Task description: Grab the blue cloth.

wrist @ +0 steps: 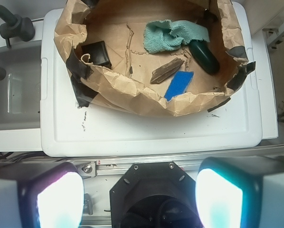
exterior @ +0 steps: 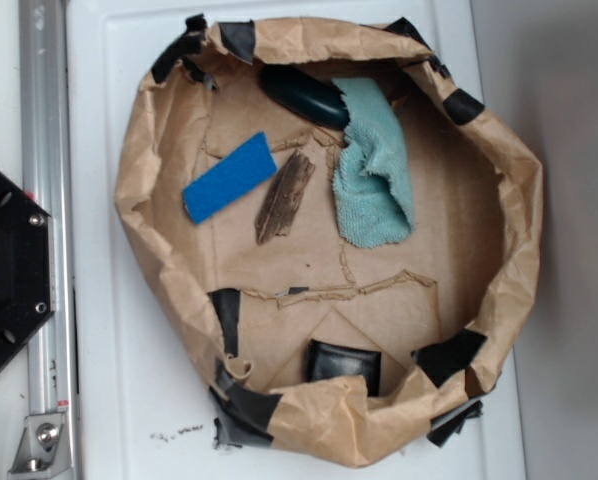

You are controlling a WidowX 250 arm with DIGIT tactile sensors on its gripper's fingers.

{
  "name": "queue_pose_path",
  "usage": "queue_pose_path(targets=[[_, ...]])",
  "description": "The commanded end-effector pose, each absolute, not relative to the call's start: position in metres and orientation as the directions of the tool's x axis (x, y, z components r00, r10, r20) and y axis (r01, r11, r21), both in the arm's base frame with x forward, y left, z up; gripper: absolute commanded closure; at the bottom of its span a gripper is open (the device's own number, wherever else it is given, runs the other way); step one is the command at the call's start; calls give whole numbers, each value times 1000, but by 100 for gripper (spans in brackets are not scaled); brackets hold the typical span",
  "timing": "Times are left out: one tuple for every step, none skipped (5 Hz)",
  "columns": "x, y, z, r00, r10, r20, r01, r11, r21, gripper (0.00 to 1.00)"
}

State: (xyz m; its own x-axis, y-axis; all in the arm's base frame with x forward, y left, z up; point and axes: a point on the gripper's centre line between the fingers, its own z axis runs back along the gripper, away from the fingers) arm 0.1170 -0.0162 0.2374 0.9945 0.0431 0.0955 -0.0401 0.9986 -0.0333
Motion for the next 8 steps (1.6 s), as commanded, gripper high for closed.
queue_pose_path(targets=[[117, -16, 237, 994, 43, 96, -40, 999, -33, 0], [167, -5, 206, 990, 82, 118, -80, 997, -25, 0], [196, 7, 181, 988, 102, 112, -103, 995, 4, 0], [224, 13, 154, 992, 69, 107, -73, 997, 38, 0], [246, 16, 129, 992, 51, 118, -57, 997, 44, 0], [267, 21, 106, 991, 48, 127, -53, 998, 33, 0], [291, 35, 85, 996, -34, 76, 31, 998, 46, 0], [310, 47, 75, 994, -104, 29, 102, 993, 62, 0]])
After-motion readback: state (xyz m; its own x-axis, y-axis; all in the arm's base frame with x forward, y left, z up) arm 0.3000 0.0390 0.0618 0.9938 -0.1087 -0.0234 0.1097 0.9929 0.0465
